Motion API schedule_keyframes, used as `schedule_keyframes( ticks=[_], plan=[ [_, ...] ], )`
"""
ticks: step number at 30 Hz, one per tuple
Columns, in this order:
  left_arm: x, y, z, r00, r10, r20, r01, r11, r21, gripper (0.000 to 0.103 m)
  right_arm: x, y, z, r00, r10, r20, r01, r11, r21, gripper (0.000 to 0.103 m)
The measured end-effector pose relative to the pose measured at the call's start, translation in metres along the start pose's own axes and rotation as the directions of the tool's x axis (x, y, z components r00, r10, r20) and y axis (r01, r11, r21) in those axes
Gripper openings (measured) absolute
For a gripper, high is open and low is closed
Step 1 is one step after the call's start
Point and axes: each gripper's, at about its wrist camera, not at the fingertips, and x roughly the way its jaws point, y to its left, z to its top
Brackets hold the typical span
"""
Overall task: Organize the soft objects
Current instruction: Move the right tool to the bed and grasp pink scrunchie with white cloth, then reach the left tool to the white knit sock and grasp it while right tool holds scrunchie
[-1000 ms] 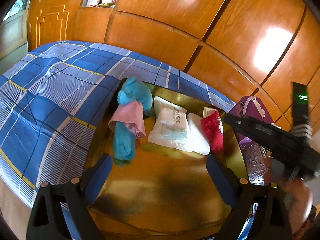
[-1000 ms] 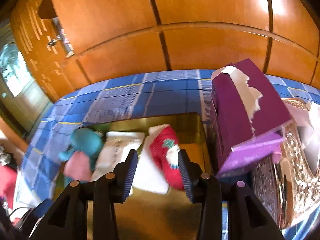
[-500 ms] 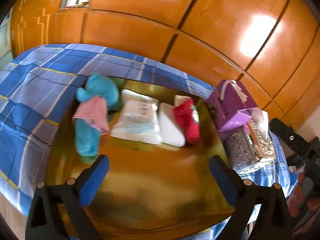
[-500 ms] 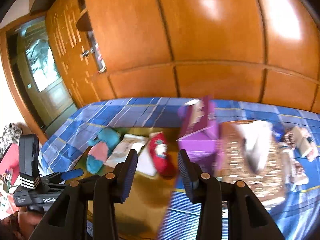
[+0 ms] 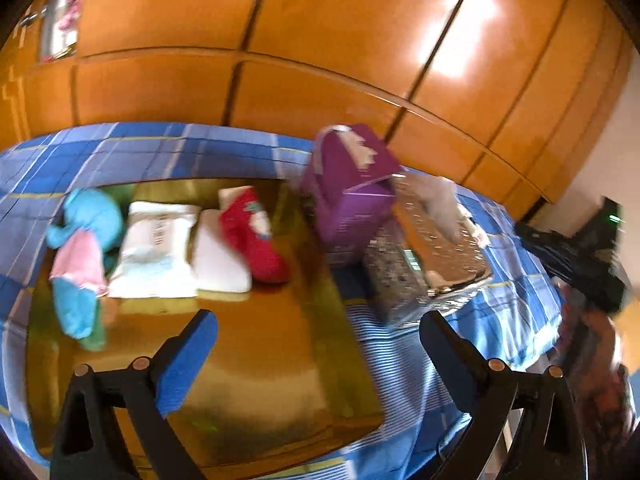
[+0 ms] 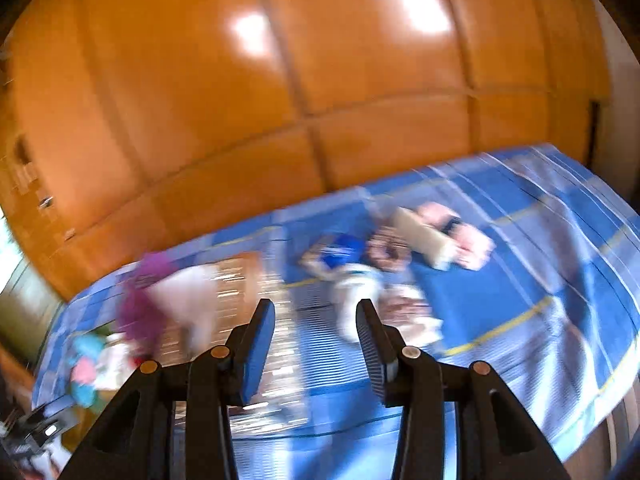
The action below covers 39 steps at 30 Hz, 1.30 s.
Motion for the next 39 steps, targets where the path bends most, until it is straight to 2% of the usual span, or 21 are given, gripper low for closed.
schedule_keyframes(
  ticks=[3,7,13,16,27,28,31,35,39],
  plan=[
    [0.003,-0.018,0.003,1.0,-0.019,-0.007,0.019,0.999,0.03,0.102,0.023,-0.039,0.011,0.998,-0.052,-0.036,0.054,0.997,0.063,0.043],
    [0.006,-0.04,0.008,0.999,-0.039,-0.019,0.04,0.997,0.066,0.102,0.061,-0.077,0.019,0.992,-0.022,-0.123,0.041,0.987,0.157,0.043],
    [0.01,-0.067,0.014,0.998,-0.039,-0.039,0.043,0.991,0.123,0.102,0.116,-0.091,0.008,0.964,0.055,-0.26,-0.001,0.98,0.201,0.043],
    [0.012,-0.081,0.019,0.998,-0.044,-0.041,0.05,0.986,0.156,0.102,0.129,-0.086,-0.001,0.955,0.063,-0.29,-0.009,0.983,0.186,0.043],
    [0.028,-0.135,0.036,0.992,-0.101,-0.074,0.116,0.96,0.256,0.102,0.132,-0.093,-0.015,0.956,0.121,-0.266,-0.089,0.988,0.129,0.045],
    [0.03,-0.14,0.038,0.992,-0.104,-0.076,0.121,0.958,0.261,0.102,0.132,-0.094,-0.015,0.956,0.129,-0.262,-0.098,0.987,0.129,0.043],
    [0.033,-0.158,0.049,0.99,-0.116,-0.078,0.134,0.949,0.284,0.102,0.123,-0.097,-0.016,0.969,0.129,-0.211,-0.112,0.99,0.091,0.037],
    [0.036,-0.184,0.063,0.988,-0.131,-0.078,0.15,0.933,0.328,0.103,0.098,-0.106,-0.015,0.992,0.095,-0.087,-0.089,0.993,0.075,0.036],
    [0.049,-0.215,0.079,0.987,-0.136,-0.088,0.159,0.919,0.36,0.103,0.086,-0.125,-0.015,1.0,-0.012,0.003,0.012,0.996,0.083,0.036]
  ],
)
